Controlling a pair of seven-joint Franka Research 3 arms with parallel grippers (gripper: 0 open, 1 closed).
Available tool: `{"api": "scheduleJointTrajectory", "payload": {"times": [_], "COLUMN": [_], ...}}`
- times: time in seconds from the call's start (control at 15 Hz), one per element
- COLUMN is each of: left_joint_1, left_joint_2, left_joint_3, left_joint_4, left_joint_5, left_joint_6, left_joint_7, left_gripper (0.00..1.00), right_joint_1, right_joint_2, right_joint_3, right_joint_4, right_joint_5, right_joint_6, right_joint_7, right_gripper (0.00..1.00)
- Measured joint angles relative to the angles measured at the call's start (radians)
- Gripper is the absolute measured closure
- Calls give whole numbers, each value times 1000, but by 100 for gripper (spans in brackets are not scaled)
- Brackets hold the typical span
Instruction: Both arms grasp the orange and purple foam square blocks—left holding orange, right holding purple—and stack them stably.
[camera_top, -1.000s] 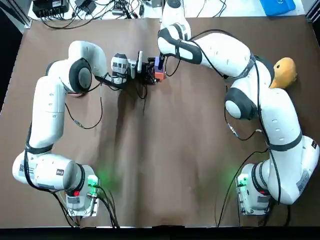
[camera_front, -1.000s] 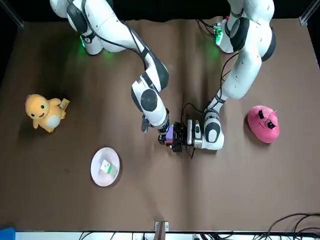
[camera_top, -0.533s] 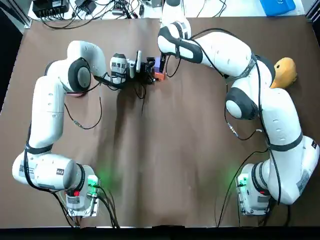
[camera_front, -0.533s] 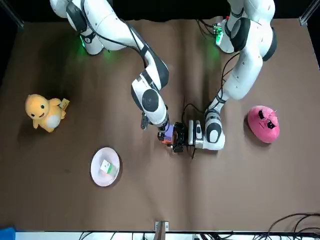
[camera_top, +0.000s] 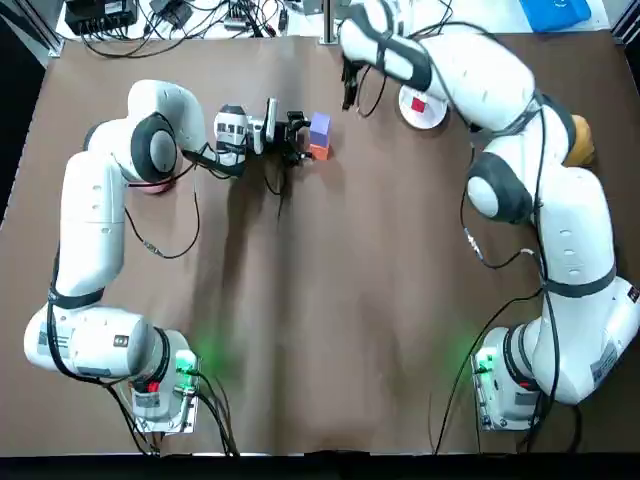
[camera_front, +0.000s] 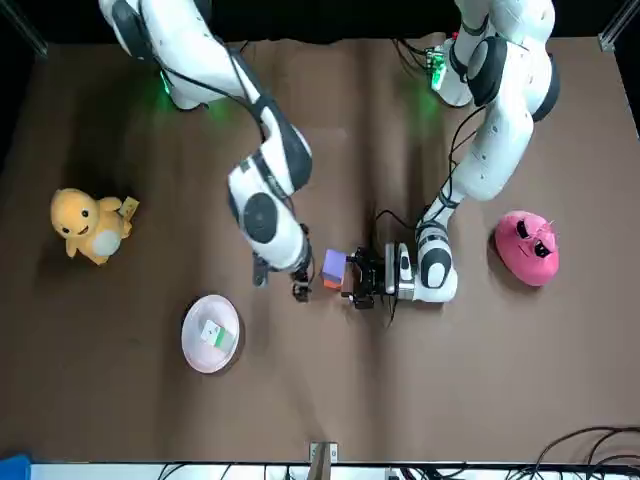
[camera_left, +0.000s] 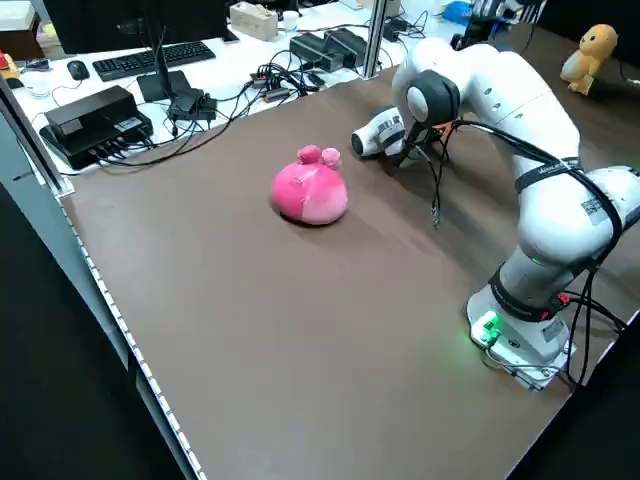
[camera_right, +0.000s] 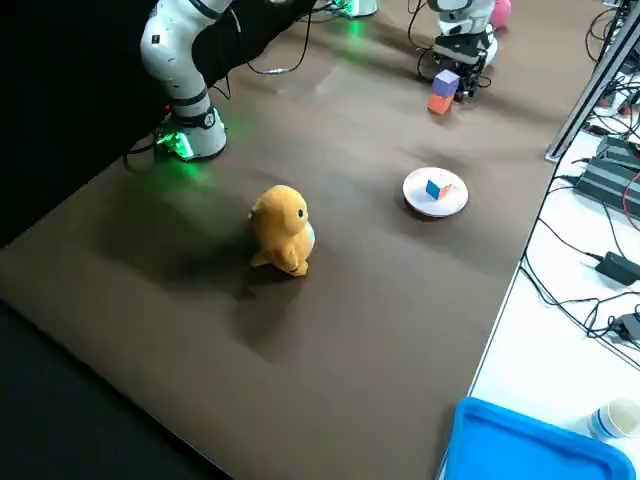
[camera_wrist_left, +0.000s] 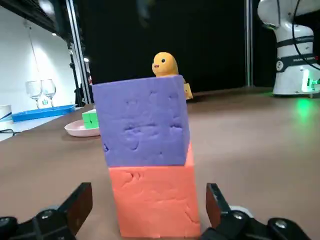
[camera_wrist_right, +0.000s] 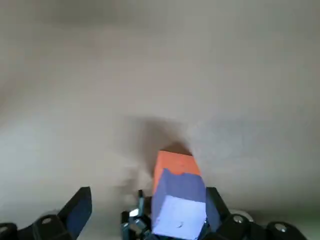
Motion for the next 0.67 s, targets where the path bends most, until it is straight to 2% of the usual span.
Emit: {"api": "scheduleJointTrajectory", "payload": {"times": [0.33, 0.67], "left_joint_1": [50, 111], "left_joint_2": [-7, -74], "left_joint_3": [0, 0], "left_joint_4": [0, 0], "left_joint_5": [58, 171], "left_joint_6": [0, -3], "left_joint_7": [0, -49], "left_gripper": [0, 0], "right_joint_1": [-105, -211], "right_joint_2": [-123, -235], "right_joint_3": [-1, -3], "right_joint_4": [9, 11], "right_joint_5": [0, -2], "right_joint_6": [-130, -281], "right_joint_7": [-329, -717], "right_gripper": [0, 0]}}
